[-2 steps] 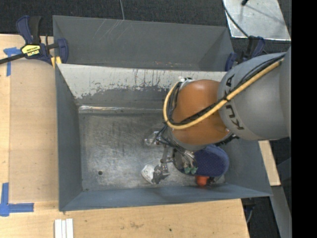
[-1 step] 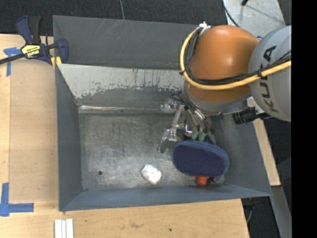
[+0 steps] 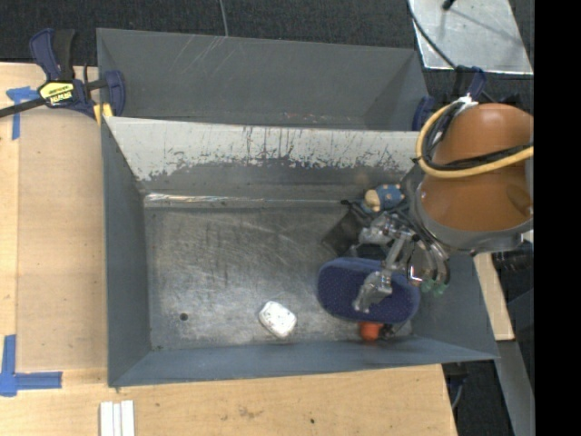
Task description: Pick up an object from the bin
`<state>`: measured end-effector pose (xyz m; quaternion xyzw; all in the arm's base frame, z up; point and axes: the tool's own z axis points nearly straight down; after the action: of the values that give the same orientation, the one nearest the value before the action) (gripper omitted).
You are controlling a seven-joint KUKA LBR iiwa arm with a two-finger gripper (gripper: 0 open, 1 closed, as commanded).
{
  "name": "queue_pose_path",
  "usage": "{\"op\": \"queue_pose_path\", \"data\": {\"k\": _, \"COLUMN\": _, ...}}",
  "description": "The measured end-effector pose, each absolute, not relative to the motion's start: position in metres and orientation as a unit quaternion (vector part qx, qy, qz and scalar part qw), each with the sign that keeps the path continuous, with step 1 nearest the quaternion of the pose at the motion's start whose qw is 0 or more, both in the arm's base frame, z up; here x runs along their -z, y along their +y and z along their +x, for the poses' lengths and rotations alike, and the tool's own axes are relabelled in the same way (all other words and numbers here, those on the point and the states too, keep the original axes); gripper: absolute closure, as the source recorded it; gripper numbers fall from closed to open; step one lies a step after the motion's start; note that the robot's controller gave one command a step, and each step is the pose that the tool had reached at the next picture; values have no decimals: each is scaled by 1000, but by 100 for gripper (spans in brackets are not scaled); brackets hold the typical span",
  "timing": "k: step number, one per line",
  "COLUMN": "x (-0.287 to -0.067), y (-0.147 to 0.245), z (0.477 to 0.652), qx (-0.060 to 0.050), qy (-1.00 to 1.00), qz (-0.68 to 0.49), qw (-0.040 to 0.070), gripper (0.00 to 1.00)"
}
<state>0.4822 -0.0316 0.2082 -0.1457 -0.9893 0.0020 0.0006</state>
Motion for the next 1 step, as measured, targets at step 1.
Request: {"op": "queue_pose_path", "data": {"k": 1, "x": -210, "y": -27, "z": 484, "qx": 0, "qy": -990, "qz": -142, "qw": -1, "gripper": 100}}
